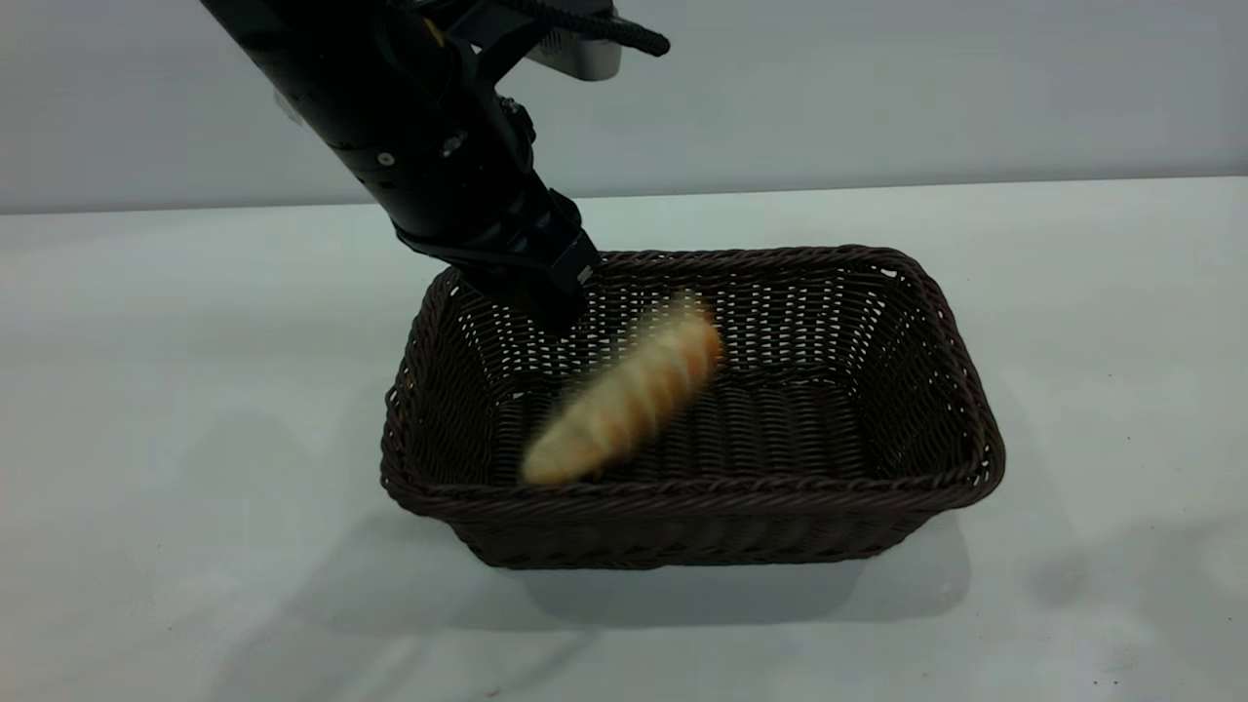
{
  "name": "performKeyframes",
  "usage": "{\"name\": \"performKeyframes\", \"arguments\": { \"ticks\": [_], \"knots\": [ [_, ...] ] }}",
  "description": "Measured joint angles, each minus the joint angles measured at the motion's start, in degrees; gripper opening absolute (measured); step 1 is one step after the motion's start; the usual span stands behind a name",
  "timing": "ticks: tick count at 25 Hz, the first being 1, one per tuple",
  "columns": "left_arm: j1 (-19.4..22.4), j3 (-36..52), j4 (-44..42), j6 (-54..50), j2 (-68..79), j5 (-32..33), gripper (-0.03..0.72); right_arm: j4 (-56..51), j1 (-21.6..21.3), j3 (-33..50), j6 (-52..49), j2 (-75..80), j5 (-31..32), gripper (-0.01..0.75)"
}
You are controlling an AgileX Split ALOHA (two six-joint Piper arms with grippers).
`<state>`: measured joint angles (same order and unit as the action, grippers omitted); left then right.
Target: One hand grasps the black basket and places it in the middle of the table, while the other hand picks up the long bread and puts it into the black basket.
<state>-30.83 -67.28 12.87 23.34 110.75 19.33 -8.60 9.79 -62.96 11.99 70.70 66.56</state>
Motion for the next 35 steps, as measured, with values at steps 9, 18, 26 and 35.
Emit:
{"name": "performKeyframes", "arguments": {
  "ticks": [9,18,26,35],
  "knots": [
    [3.7,-6.6,-9.8,-9.4,-9.2,16.1,0.596,0.0,0.0,0.2,0.0,0.0,0.1,0.459],
    [9.7,-8.2,-20.8,-17.3,-29.1,37.9,0.554,0.2,0.0,7.2,0.1,-7.1,0.3,0.459],
    [9.7,-0.9,-21.3,-18.1,-44.9,45.7,0.553,0.2,0.0,14.2,0.2,-22.4,1.1,0.459],
    [9.7,17.3,-21.3,-22.7,-66.3,45.2,0.553,0.2,0.0,18.4,0.2,-40.9,2.9,0.459]
  ]
}}
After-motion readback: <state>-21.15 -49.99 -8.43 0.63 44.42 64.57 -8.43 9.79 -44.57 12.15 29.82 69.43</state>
